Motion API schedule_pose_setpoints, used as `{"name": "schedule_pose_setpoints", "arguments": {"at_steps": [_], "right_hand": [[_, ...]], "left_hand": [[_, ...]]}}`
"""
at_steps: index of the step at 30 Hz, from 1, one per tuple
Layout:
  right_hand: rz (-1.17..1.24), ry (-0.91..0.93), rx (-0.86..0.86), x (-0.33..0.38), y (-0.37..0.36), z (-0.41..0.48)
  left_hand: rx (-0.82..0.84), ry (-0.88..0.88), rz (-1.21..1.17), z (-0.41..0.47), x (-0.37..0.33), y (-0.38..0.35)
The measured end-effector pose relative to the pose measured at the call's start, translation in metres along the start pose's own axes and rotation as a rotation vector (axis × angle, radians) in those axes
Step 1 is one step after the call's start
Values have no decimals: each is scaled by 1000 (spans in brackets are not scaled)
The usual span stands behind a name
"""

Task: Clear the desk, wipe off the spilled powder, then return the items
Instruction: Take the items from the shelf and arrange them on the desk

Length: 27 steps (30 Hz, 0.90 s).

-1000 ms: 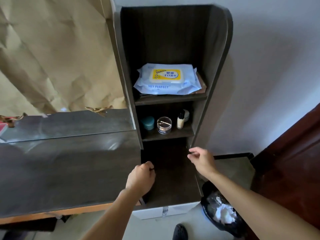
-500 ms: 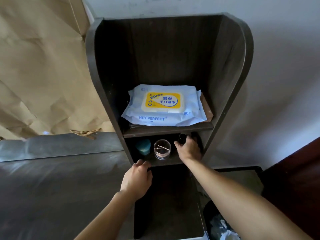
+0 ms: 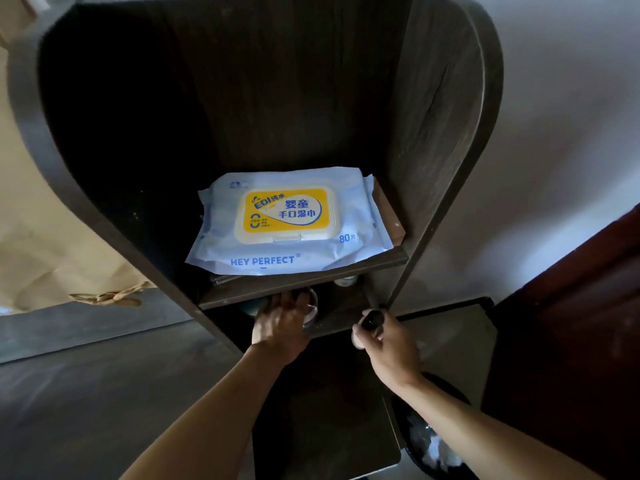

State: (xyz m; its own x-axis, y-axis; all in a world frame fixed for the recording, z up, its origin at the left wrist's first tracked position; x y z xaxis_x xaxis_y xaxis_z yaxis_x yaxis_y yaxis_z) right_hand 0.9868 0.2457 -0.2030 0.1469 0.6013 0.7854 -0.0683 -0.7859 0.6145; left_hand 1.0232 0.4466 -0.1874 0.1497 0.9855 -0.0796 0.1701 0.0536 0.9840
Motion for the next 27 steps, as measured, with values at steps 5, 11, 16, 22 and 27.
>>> {"name": "schedule_pose_setpoints", "arguments": {"at_steps": [5, 11, 16, 22, 27], "right_hand": [[-14, -37, 8, -20, 14, -7], [-31, 6, 56, -18, 22, -14], [-131, 184, 147, 20, 1, -30], [-220, 311, 313, 77, -78, -66], [-174, 460, 550, 143, -167, -128]], "left_hand": [[-86, 45, -87, 14, -5, 4], [-207, -15, -134, -14, -17, 12], [-244, 8, -277, -91, 5, 17], [-164, 260, -291, -197, 107, -3], [-195, 459, -309, -296, 201, -13]]}}
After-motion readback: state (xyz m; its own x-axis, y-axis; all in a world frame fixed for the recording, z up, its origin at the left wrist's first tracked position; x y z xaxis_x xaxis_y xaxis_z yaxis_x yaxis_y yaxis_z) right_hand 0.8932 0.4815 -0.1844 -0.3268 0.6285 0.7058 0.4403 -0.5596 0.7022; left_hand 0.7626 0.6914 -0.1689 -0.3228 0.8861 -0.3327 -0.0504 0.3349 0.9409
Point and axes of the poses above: each hand's wrist, its own z-axis towards the middle knuckle, its own y-axis out of the back of the hand, x = y × z, the point moved 10 cm from there along z, towards the middle knuckle, and after that the axes turned 1 degree about -z, right-handed, at the moved point
